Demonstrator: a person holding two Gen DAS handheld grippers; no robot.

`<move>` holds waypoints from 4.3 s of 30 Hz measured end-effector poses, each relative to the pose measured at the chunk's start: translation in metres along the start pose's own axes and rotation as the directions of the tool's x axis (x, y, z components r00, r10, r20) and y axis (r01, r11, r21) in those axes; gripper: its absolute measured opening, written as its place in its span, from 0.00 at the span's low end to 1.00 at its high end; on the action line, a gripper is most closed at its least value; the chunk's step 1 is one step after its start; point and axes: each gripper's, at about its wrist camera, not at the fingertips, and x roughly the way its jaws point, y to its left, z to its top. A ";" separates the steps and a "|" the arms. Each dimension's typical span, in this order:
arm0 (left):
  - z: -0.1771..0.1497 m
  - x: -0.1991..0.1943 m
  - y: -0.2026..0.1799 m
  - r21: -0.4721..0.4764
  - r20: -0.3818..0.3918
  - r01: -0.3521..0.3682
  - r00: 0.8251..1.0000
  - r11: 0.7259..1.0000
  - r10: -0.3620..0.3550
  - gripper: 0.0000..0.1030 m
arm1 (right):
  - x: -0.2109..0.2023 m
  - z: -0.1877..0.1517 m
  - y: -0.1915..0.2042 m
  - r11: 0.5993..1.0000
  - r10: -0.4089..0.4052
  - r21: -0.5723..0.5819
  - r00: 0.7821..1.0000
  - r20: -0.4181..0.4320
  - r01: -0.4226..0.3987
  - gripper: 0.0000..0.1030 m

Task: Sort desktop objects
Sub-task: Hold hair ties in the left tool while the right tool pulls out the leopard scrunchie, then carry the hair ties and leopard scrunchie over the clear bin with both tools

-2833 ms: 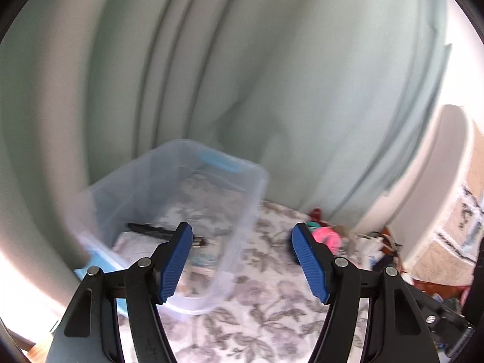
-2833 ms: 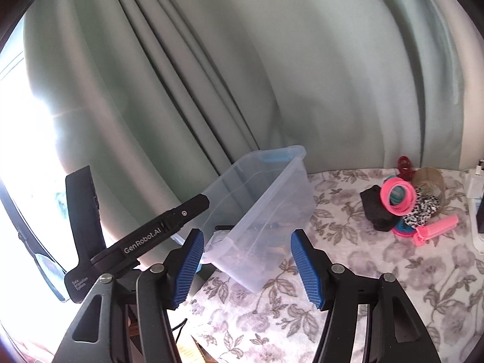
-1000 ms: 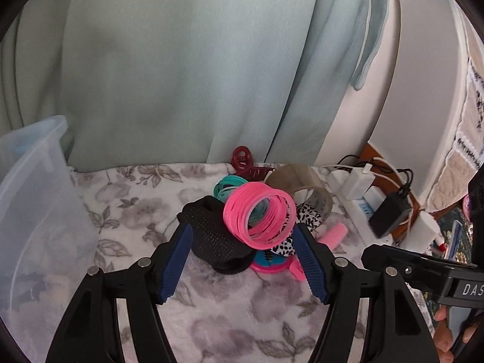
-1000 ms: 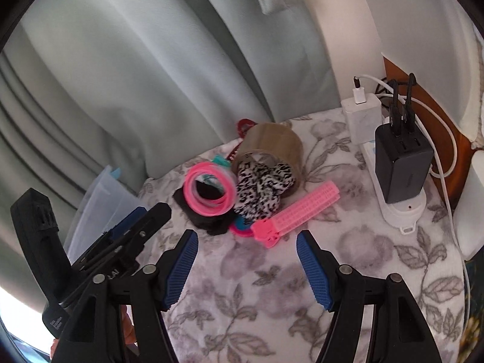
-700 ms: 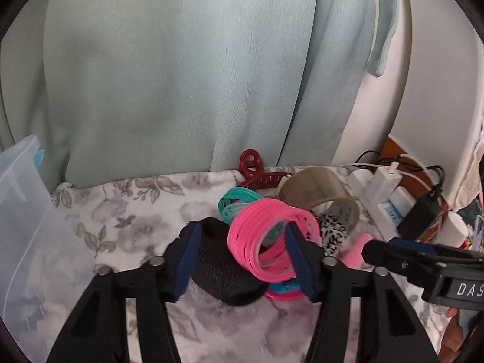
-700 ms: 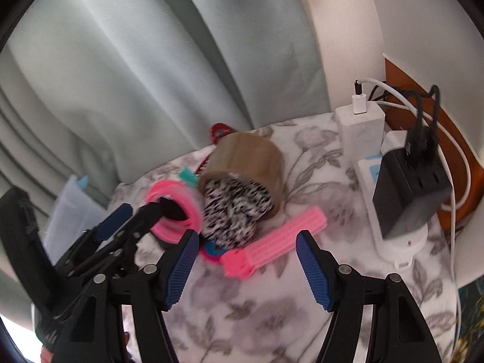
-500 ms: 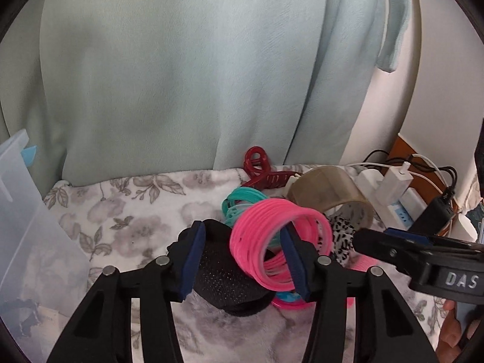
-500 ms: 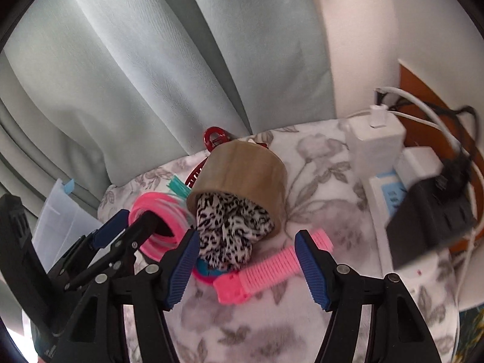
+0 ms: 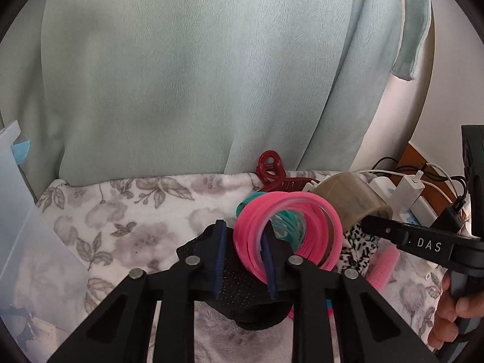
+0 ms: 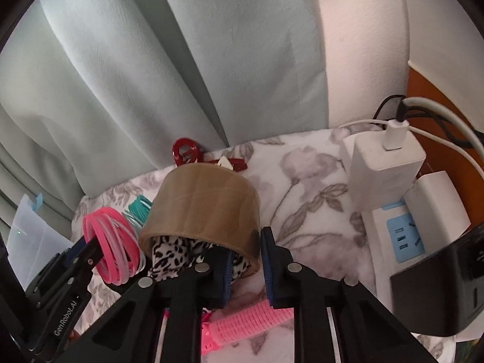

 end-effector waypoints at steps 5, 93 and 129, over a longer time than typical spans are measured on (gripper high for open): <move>0.003 -0.008 0.002 0.008 0.023 0.002 1.000 1.000 -0.002 0.14 | -0.011 0.001 0.004 1.000 0.008 -0.005 0.999 0.047 -0.008 0.17; -0.083 -0.188 0.021 -0.049 0.004 0.092 0.996 0.995 -0.092 0.13 | -0.196 -0.158 0.068 0.946 0.322 -0.030 0.947 -0.017 -0.322 0.06; -0.070 -0.335 0.186 -0.318 0.326 -0.105 0.921 0.942 0.212 0.13 | -0.215 -0.102 0.292 0.692 0.631 -0.419 0.774 -0.046 -0.588 0.06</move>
